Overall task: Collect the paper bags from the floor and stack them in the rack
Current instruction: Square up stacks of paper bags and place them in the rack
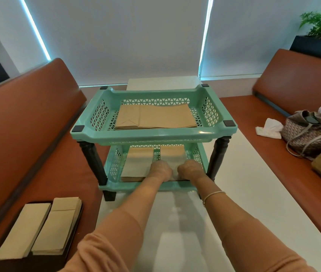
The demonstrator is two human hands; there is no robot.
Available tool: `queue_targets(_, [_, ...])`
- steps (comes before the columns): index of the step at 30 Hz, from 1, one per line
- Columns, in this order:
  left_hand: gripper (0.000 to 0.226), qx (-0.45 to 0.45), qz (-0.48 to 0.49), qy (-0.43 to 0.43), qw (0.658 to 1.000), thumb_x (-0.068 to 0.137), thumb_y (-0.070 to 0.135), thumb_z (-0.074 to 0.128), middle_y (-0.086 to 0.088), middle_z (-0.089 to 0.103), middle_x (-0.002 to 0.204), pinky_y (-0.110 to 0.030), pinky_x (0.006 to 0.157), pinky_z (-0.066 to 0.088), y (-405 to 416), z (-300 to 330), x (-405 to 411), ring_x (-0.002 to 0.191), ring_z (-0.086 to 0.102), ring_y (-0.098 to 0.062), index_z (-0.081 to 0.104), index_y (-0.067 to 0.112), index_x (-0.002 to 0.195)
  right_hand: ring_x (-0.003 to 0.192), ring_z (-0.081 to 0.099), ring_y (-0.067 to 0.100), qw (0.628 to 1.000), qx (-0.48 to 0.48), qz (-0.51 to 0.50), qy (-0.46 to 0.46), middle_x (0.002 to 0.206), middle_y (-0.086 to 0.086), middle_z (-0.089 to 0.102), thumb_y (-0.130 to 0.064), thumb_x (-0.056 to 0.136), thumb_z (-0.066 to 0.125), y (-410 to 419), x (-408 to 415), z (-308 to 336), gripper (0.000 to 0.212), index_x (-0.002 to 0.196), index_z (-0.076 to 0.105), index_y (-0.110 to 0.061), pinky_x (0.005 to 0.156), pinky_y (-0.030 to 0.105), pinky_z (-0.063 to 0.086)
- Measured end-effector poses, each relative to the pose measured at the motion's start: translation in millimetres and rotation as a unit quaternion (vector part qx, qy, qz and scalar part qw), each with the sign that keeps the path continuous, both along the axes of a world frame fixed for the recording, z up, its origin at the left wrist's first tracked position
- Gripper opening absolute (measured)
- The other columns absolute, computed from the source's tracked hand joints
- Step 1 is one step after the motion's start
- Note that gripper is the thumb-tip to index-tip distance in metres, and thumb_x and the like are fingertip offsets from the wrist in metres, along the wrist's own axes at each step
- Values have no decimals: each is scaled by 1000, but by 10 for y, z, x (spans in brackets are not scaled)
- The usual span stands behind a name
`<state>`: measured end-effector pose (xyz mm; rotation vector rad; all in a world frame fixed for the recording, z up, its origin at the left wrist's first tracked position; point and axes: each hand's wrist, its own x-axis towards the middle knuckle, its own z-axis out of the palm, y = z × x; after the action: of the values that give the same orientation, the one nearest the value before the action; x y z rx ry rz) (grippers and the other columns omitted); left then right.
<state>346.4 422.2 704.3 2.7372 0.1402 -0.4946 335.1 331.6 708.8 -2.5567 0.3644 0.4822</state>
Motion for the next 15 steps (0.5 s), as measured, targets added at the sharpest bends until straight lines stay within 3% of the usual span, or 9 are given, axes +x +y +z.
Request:
queue_targets(2, [33,-2,-6,10,1000,98,15,44,-15,55,130,-27,96,43,-9,0,-6,119,54,-25,53,-3,124,118,53,27,999,29,-20,-12,127,16,56,-13,96,38,21,-27,52,34,117,59,2,96,27,41])
queue_targets(6, [32,14,-10,-5,1000,99,17,44,-13,55,130,-25,97,43,-10,-29,19,120,54,-22,53,-1,123,117,54,29,1000,-1,-8,-7,125,17,57,-11,93,43,15,1,20,32,118,58,4,93,29,43])
queue_targets(11, [35,-27,13,-56,998,97,22,47,-16,52,131,-24,92,40,160,149,87,121,50,-26,51,-2,122,113,56,30,998,1,-31,-48,110,18,59,-8,89,47,14,79,100,18,96,60,1,92,32,46])
queue_targets(15, [43,1,53,-73,996,103,24,29,-17,39,145,-32,110,25,681,355,228,134,36,-28,41,1,136,116,48,25,990,-28,24,-132,124,18,51,-18,100,29,234,64,353,35,119,50,3,104,32,34])
